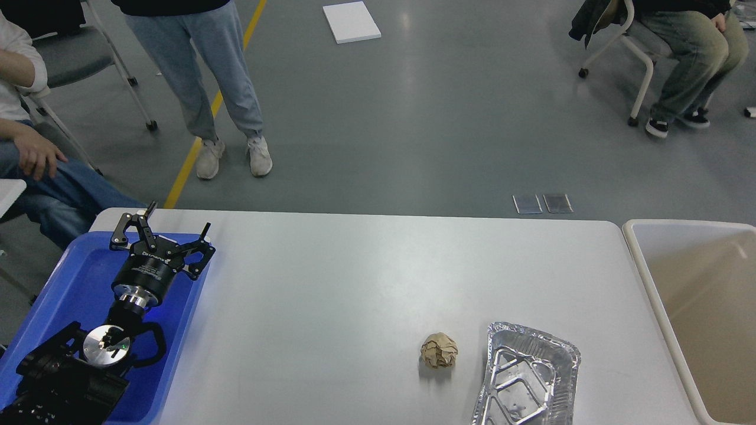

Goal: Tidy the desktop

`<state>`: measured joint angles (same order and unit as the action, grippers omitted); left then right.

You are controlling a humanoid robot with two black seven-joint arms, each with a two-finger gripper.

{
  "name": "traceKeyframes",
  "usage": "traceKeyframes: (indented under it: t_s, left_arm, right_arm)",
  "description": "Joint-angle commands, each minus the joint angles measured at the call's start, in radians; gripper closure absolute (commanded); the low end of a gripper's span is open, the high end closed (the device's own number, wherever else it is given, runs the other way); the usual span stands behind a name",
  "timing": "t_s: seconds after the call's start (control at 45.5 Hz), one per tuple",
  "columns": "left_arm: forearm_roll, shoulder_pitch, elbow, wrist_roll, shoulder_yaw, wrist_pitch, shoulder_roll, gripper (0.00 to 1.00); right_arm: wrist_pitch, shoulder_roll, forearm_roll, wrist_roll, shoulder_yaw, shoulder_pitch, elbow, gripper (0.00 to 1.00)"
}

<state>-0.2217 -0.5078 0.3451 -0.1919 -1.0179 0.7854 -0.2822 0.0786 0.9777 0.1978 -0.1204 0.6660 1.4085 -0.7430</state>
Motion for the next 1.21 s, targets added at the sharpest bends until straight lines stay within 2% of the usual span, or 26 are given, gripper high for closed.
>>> traceKeyframes:
  t_s: [0.0, 0.242, 0.395, 0.571, 0.747, 0.966, 1.098, 1.186]
  left_arm:
    - [0.001, 0.000, 0.000, 0.000, -0.001, 0.000, 0.000, 0.00]
    - [0.001, 0.000, 0.000, 0.002, -0.001, 0.000, 0.000, 0.00]
    - [0.001, 0.000, 0.000, 0.002, 0.001, 0.000, 0.000, 0.00]
    - [0.001, 0.000, 0.000, 0.002, -0.001, 0.000, 0.000, 0.00]
    - [0.001, 0.000, 0.000, 0.002, -0.001, 0.000, 0.000, 0.00]
    - [-0.001, 0.000, -0.001, 0.002, -0.001, 0.000, 0.000, 0.00]
    - [0.001, 0.000, 0.000, 0.002, -0.001, 0.000, 0.000, 0.00]
    - [-0.001, 0.000, 0.000, 0.002, -0.001, 0.000, 0.000, 0.00]
  right_arm:
    - [0.164, 0.088, 0.159, -0.001, 0.001, 0.243, -0.035, 0.00]
    - [0.280, 0.085, 0.285, 0.001, 0.006, 0.406, -0.059, 0.00]
    - [0.343, 0.069, 0.357, 0.002, 0.090, 0.530, -0.131, 0.00]
    - [0.389, -0.011, 0.381, 0.005, 0.208, 0.647, -0.223, 0.00]
    - [0.432, -0.142, 0.376, 0.004, 0.382, 0.799, -0.337, 0.00]
    - [0.431, -0.255, 0.373, 0.004, 0.394, 0.828, -0.391, 0.00]
    - [0.440, -0.284, 0.373, 0.001, 0.399, 0.839, -0.449, 0.00]
    - [0.493, -0.306, 0.367, 0.001, 0.399, 0.843, -0.473, 0.00]
